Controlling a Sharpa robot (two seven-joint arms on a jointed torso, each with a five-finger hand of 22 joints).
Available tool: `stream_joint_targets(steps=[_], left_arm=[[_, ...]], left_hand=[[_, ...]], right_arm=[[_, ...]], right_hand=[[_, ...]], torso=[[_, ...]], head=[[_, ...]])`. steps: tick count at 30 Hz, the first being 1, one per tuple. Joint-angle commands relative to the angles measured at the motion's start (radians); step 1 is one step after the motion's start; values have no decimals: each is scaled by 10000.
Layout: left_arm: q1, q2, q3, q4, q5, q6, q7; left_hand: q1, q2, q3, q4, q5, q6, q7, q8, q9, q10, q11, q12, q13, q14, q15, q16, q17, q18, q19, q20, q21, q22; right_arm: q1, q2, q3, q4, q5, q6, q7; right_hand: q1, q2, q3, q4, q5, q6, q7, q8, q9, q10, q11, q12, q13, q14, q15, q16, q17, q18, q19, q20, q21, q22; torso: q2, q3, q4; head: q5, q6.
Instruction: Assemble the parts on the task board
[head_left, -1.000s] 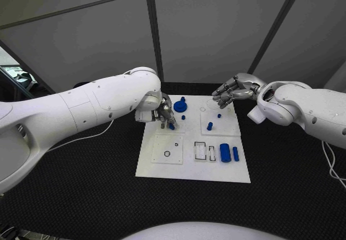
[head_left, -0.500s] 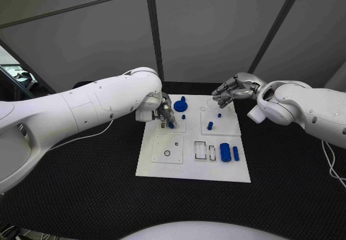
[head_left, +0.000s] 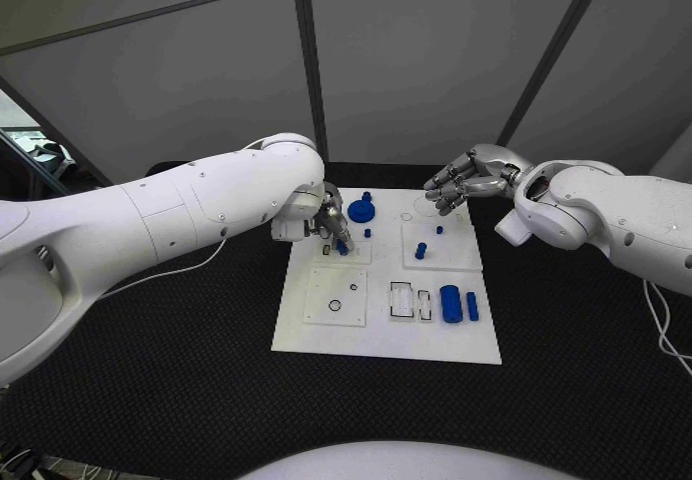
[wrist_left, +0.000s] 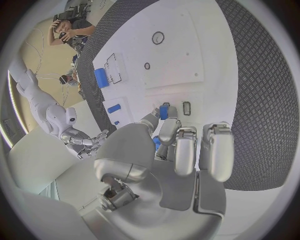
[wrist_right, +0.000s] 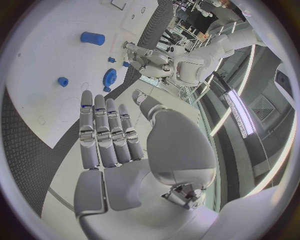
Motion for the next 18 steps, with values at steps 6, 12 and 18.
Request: stream_joint_targets(steps=[6, 12, 18], left_arm=[[11, 65, 3, -38, -123, 83, -362], [6, 89, 3, -72, -123, 148, -365], [5, 95, 2, -83, -123, 267, -370]], left_hand=[[-107, 14, 1691, -1555, 55, 73, -50, 78, 43, 60, -17, 50, 7, 1056, 62, 24, 2628, -355, 696, 54, 7, 2106], [-126, -1, 1732, -1556, 62, 77, -54, 92, 64, 58, -19, 48, 4, 1056, 60, 24, 2628, -354, 694, 52, 2, 2103], [-165, -35, 1828, -1562, 92, 79, -59, 121, 108, 61, -24, 51, 6, 1056, 56, 24, 2628, -356, 699, 48, 10, 2111]], right_arm=[[20, 29, 5, 5, 2, 37, 79], [20, 33, 5, -2, 2, 42, 82], [20, 40, 5, -11, 2, 47, 83]], right_hand=[[-42, 41, -40, 8, 56, -10, 41, -29, -2, -61, -12, -25, 6, -52, -20, -18, -8, 31, 67, -17, -35, -9], [-42, 41, -40, 8, 56, -10, 41, -29, -2, -61, -12, -25, 6, -52, -20, -18, -8, 31, 67, -17, -35, -9], [-42, 41, -40, 8, 56, -10, 41, -29, -2, -61, -12, -25, 6, -52, -20, -18, -8, 31, 67, -17, -35, -9]], torso=[[1, 2, -4], [-3, 2, -8], [-5, 5, 3]], head=[[8, -5], [5, -26], [1, -38]])
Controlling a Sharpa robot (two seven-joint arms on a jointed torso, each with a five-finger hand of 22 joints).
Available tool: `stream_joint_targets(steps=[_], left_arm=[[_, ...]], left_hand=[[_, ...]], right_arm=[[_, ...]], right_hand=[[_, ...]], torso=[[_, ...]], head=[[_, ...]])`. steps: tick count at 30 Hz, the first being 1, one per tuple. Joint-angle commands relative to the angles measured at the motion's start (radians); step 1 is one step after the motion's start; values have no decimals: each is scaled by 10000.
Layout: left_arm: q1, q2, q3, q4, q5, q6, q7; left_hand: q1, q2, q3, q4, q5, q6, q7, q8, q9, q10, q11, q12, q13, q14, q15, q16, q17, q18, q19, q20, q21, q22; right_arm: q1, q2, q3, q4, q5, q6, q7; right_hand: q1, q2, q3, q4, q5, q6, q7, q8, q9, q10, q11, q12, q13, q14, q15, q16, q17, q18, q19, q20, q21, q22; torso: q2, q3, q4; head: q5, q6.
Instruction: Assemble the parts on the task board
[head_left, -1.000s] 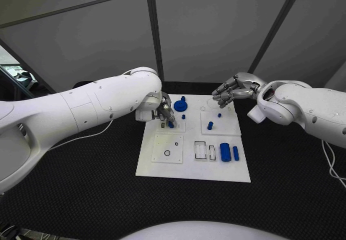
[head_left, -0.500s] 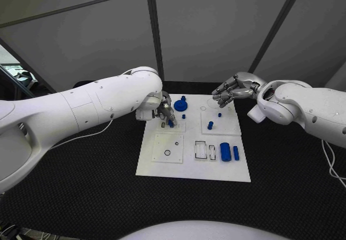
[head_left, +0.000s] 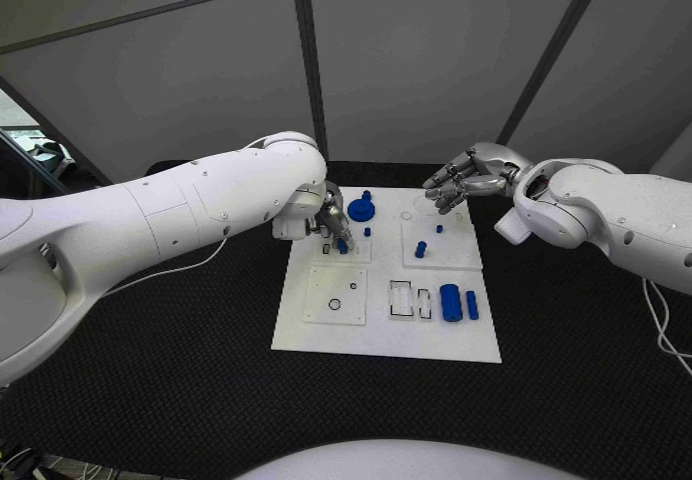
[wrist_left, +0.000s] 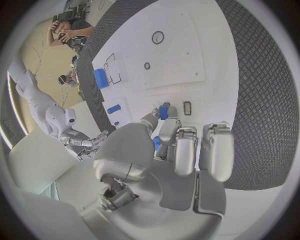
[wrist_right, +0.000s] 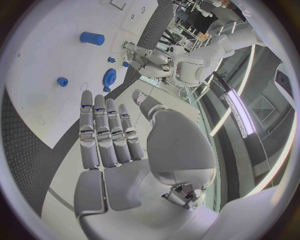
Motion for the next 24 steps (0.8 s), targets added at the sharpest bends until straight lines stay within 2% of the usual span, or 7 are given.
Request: stream_joint_targets(steps=[1, 15, 24], left_arm=[[14, 16, 4, -6, -62, 231, -369], [13, 29, 4, -44, -62, 449, -377], [13, 77, 5, -92, -63, 370, -376]], left_hand=[[-47, 85, 1634, -1564, 46, 78, -58, 66, 23, 62, -26, 52, 8, 1056, 55, 23, 2628, -357, 699, 48, 10, 2111], [-164, -47, 1980, -1589, 234, 77, -65, 134, 155, 56, -35, 46, 1, 1056, 45, 23, 2628, -355, 697, 36, 1, 2109], [-189, -64, 2019, -1580, 252, 79, -65, 143, 172, 65, -35, 52, 9, 1056, 45, 23, 2628, -356, 699, 35, 4, 2112]], right_arm=[[20, 15, 5, 3, 5, 46, 83], [19, 20, 5, -8, 5, 65, 82], [19, 32, 5, -8, 5, 64, 89]], right_hand=[[-42, 41, -40, 8, 56, -10, 41, -29, -3, -61, -12, -25, 6, -52, -20, -18, -10, 32, 67, -18, -35, -10], [-42, 41, -40, 8, 56, -10, 41, -29, -3, -61, -12, -25, 6, -52, -20, -18, -10, 32, 67, -18, -35, -10], [-42, 41, -40, 8, 56, -10, 41, -29, -3, -61, -12, -25, 6, -52, -20, -18, -10, 32, 67, -18, -35, -10]], torso=[[0, 3, 13], [1, 0, 5], [5, 3, 1]], head=[[-5, -4], [6, -11], [10, -19]])
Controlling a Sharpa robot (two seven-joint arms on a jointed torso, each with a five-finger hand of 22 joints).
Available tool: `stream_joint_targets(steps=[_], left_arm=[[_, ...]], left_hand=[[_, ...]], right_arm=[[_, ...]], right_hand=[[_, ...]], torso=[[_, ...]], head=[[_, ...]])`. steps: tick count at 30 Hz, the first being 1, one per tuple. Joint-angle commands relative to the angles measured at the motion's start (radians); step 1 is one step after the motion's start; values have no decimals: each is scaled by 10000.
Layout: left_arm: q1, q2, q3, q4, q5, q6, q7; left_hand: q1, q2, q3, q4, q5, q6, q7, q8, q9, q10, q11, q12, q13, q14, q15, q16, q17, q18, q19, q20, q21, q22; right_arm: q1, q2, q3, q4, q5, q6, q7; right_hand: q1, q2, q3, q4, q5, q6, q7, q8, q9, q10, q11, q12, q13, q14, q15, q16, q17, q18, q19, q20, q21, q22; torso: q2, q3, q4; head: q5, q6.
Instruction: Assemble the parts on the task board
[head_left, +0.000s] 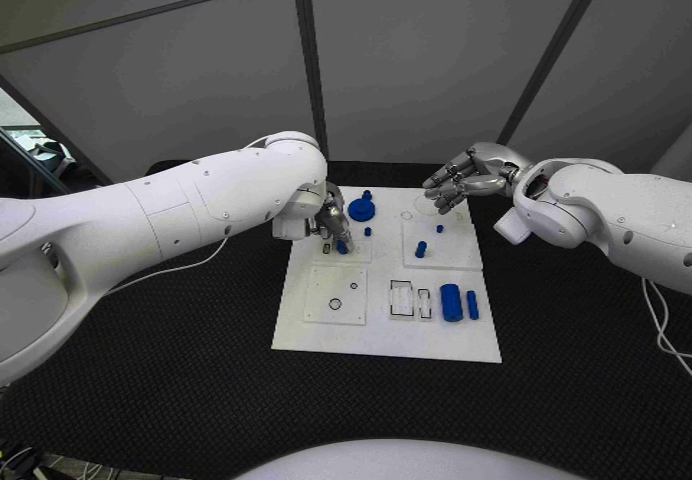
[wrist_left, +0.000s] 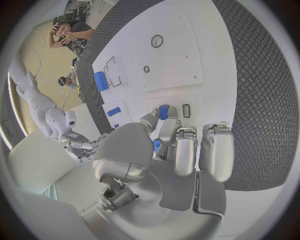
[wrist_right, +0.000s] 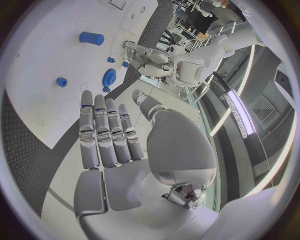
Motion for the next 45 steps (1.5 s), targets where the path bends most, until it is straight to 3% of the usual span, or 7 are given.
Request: stream_joint_targets(steps=[1, 40, 45], left_arm=[[13, 33, 5, -38, -47, 76, -375], [-76, 129, -37, -135, -271, -34, -380], [-88, 122, -44, -106, -270, -95, -381]], left_hand=[[-31, 95, 1662, -1577, 52, 79, -65, 37, 22, 67, -39, 53, 11, 1056, 44, 23, 2629, -356, 699, 35, 4, 2112], [-187, -12, 1929, -1494, 200, 94, -81, 113, 158, 142, -53, 108, 68, 1056, 30, 23, 2629, -370, 725, 23, 48, 2154], [-392, -176, 1929, -1328, 132, 102, -104, 129, 209, 134, -59, 97, 43, 1056, 25, 23, 2629, -370, 726, 20, 47, 2156]], right_arm=[[19, 7, 5, 10, 5, 61, 87], [20, -24, 5, 72, 5, 57, 76], [20, -35, 5, 83, 5, 50, 72]], right_hand=[[-42, 41, -40, 8, 56, -10, 41, -29, -2, -61, -12, -25, 6, -53, -19, -18, -11, 32, 67, -18, -36, -12], [-36, 52, -51, 2, 57, -18, 43, -28, -3, -72, -9, -24, 7, -58, -17, -17, -28, 33, 77, -14, -62, -33], [-36, 52, -51, 2, 57, -18, 43, -28, -3, -72, -9, -24, 7, -58, -17, -17, -28, 33, 77, -14, -62, -33]], torso=[[8, 3, -7], [0, 8, 0], [0, 5, 1]], head=[[4, -9], [-28, -24], [-33, -26]])
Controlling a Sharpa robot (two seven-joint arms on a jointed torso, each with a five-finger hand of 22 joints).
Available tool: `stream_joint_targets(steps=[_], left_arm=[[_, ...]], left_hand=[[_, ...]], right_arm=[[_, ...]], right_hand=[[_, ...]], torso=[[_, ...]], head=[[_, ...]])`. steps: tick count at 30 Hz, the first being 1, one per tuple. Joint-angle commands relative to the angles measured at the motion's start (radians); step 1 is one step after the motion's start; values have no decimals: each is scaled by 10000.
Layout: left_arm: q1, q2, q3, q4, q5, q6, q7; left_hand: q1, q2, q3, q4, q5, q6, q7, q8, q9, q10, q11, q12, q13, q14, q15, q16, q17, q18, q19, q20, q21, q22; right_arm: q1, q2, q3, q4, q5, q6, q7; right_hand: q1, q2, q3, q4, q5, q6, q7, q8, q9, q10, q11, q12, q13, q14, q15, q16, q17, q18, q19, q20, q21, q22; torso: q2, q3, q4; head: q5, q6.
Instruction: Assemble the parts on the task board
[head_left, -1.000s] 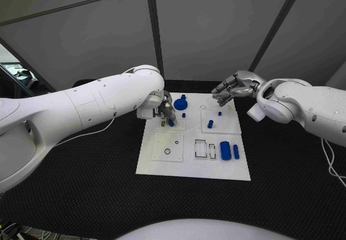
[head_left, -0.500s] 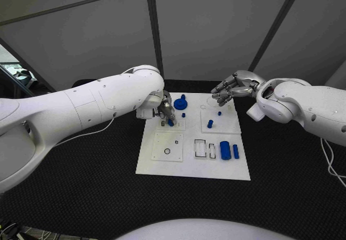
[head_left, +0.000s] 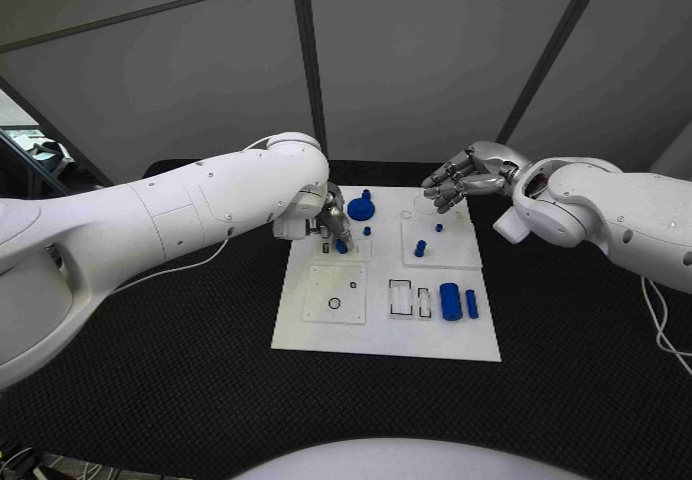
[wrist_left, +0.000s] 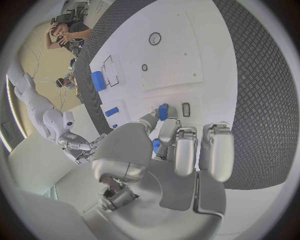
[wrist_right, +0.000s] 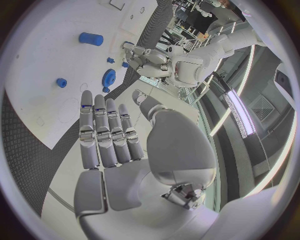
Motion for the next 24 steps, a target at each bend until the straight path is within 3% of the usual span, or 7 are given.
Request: stream_joint_targets(steps=[1, 4, 13, 21, 24], left_arm=[[-35, 4, -27, 25, -72, -42, -381], [-38, 1, -29, 38, -72, -87, -380], [-42, -1, -32, 36, -72, -322, -367], [-45, -11, -33, 20, -72, -442, -361], [-46, -22, -34, 36, -72, -547, -355]], left_hand=[[-203, -95, 1411, -1317, -84, 107, -116, 57, 26, 48, -12, 57, -8, 1056, 19, 23, 2628, -372, 729, 18, 50, 2160], [-390, -302, 1314, -1096, -359, 150, -164, 65, 56, 65, -48, 72, -3, 1056, -7, 23, 2628, -375, 737, -1, 62, 2172], [-1091, -838, 707, -238, -469, 376, -265, 166, 155, 111, -135, 131, 32, 1056, -83, 23, 2628, -374, 738, -77, 54, 2172], [-1191, -900, 614, -78, -471, 401, -299, 186, 188, 122, -165, 150, 47, 1056, -110, 23, 2628, -373, 738, -103, 50, 2171], [-920, -742, 816, -201, -454, 389, -356, 212, 234, 125, -220, 154, 52, 1056, -150, 23, 2628, -378, 748, -135, 66, 2186]], right_arm=[[21, -11, 5, 32, 5, 44, 71], [21, -20, 5, 44, 5, 41, 69], [22, -41, 5, 69, 5, 73, 80], [22, -50, 5, 81, 5, 63, 79], [23, -54, 5, 87, 5, 58, 77]], right_hand=[[-36, 52, -52, 1, 57, -18, 44, -28, -3, -72, -9, -24, 7, -58, -17, -17, -9, 33, 77, -14, -62, -10], [-36, 52, -52, 1, 57, -18, 44, -28, -3, -72, -9, -24, 7, -58, -17, -17, -9, 33, 77, -14, -62, -10], [-33, 52, -59, -4, 57, -21, 45, -27, -4, -76, -8, -24, 7, -60, -16, -17, -17, 33, 82, -13, -74, -19], [-33, 52, -59, -4, 57, -21, 45, -27, -4, -76, -8, -24, 7, -60, -16, -17, -17, 33, 82, -13, -74, -19], [-33, 52, -59, -4, 57, -21, 45, -27, -4, -76, -8, -24, 7, -60, -16, -17, -17, 33, 82, -13, -74, -19]], torso=[[1, -1, 1], [11, -2, 0], [15, -8, 0], [4, -2, -4], [2, -4, -6]], head=[[-1, -6], [-1, -8], [-23, -20], [-34, -35], [-33, -44]])
